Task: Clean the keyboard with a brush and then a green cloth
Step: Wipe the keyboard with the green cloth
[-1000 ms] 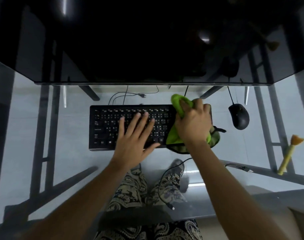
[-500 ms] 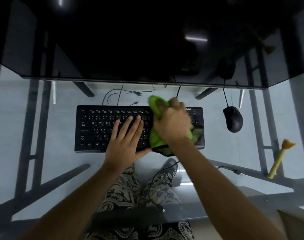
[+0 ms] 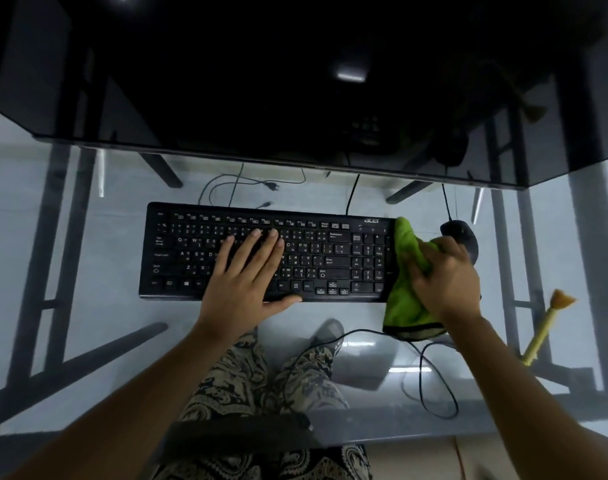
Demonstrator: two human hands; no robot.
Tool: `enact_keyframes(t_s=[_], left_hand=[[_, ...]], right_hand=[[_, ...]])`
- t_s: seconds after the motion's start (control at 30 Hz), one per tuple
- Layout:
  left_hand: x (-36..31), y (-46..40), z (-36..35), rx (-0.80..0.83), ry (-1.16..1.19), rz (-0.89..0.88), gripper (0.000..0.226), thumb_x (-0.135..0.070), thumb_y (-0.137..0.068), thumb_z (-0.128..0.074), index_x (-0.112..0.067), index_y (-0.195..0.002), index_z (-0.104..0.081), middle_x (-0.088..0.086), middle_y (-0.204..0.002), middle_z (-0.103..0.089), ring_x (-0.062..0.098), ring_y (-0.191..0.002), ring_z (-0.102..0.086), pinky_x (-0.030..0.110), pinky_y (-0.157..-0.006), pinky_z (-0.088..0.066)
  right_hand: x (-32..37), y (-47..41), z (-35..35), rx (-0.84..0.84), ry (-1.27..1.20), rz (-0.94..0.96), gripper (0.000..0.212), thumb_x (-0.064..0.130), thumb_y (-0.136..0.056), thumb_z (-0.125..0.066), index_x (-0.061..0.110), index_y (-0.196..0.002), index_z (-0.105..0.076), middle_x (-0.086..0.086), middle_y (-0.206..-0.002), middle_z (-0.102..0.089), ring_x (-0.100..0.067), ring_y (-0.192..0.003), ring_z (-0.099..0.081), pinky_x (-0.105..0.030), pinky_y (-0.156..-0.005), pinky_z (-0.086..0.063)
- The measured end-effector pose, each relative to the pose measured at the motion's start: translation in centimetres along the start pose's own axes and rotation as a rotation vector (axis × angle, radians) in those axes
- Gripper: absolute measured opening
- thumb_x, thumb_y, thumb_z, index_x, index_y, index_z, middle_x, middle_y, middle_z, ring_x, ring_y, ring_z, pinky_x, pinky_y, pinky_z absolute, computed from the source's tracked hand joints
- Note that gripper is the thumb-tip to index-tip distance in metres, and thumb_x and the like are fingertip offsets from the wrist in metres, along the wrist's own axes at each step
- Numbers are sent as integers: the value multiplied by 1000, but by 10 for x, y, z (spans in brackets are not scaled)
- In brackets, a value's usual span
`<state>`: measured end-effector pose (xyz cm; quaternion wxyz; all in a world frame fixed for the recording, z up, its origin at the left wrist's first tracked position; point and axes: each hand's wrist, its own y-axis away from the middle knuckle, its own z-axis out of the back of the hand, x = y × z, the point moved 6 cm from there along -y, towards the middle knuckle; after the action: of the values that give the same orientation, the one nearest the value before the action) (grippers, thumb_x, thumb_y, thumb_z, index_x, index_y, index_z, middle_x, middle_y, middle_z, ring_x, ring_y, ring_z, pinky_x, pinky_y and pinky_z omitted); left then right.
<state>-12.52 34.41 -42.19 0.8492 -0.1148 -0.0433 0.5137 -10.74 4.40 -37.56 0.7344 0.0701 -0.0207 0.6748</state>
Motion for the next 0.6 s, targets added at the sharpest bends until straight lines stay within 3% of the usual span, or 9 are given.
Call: enact_keyframes(t_s=[0.13, 0.3, 0.47, 0.6], left_hand=[[-2, -1, 1, -17, 2, -20, 87, -74, -84, -47, -7, -140, -47, 10, -149, -42, 30, -137, -39, 56, -109, -32], [-1, -4, 2, -39, 11, -16, 85, -72, -83, -50, -6, -137, -50, 11, -146, -45, 31, -135, -42, 56, -109, -32], [4, 0, 3, -45, 0, 2, 85, -73, -83, -49, -6, -136, -51, 10, -145, -47, 30, -134, -43, 55, -108, -33], [2, 0, 4, -51, 17, 3, 87, -74, -83, -49, -5, -137, -51, 10, -146, -46, 30, -135, -42, 56, -109, -33]], right_hand=[[15, -27, 8, -29, 31, -20, 41, 28, -84, -66, 18, -124, -62, -18, -107, -56, -40, -99, -51, -42, -64, -50], [73, -27, 5, 10, 91, 268, 45, 28, -78, -68, 22, -122, -63, -14, -105, -58, -35, -93, -54, -39, -64, -52], [29, -33, 14, -47, 50, 105, 39, 25, -80, -69, 19, -119, -66, -17, -102, -58, -39, -91, -54, -44, -65, -55], [98, 3, -2, -33, 46, 432, 52, 19, -68, -73, 21, -119, -66, -13, -103, -62, -34, -88, -56, -40, -69, -52]])
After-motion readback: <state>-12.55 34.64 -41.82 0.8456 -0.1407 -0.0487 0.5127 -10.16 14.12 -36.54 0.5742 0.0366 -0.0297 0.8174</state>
